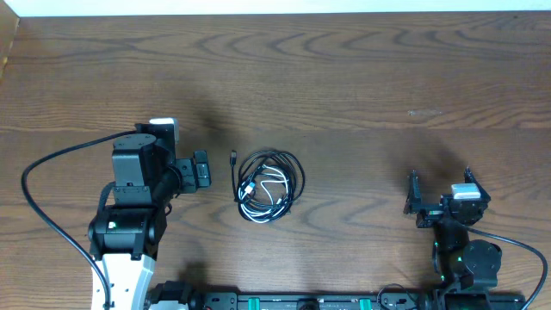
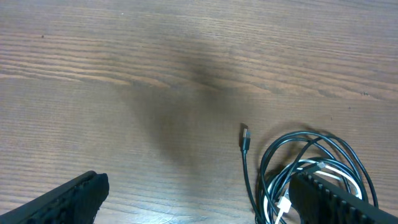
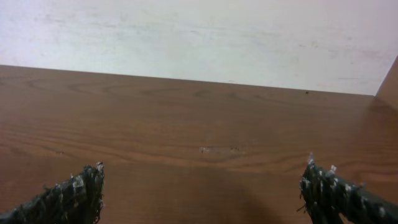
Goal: Untangle cables
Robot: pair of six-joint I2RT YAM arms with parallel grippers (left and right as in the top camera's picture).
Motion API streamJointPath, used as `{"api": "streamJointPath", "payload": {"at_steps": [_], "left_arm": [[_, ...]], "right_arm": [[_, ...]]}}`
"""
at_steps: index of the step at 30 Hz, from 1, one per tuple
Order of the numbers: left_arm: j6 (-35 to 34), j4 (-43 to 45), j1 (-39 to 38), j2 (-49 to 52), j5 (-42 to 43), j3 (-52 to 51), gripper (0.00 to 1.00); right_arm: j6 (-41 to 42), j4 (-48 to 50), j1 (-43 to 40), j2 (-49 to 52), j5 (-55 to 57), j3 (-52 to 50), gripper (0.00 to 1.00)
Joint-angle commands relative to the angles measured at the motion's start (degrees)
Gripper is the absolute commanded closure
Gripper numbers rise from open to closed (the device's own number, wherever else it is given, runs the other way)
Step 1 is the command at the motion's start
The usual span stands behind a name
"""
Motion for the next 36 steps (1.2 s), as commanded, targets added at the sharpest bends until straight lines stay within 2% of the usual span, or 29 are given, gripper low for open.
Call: {"api": "streamJointPath", "payload": {"at_steps": [1, 36], "left_arm": [[-0.3, 0.2, 0.2, 0.4, 0.3, 1.4, 0.03], [-0.5, -0.1, 0.2, 1.7, 0.3, 1.4, 0.02]], "right_arm": [[-0.5, -0.3, 1.2, -0.3, 0.2, 0.0, 0.01], [-0.5, -0.3, 1.2, -0.3, 0.2, 0.0, 0.01]]}}
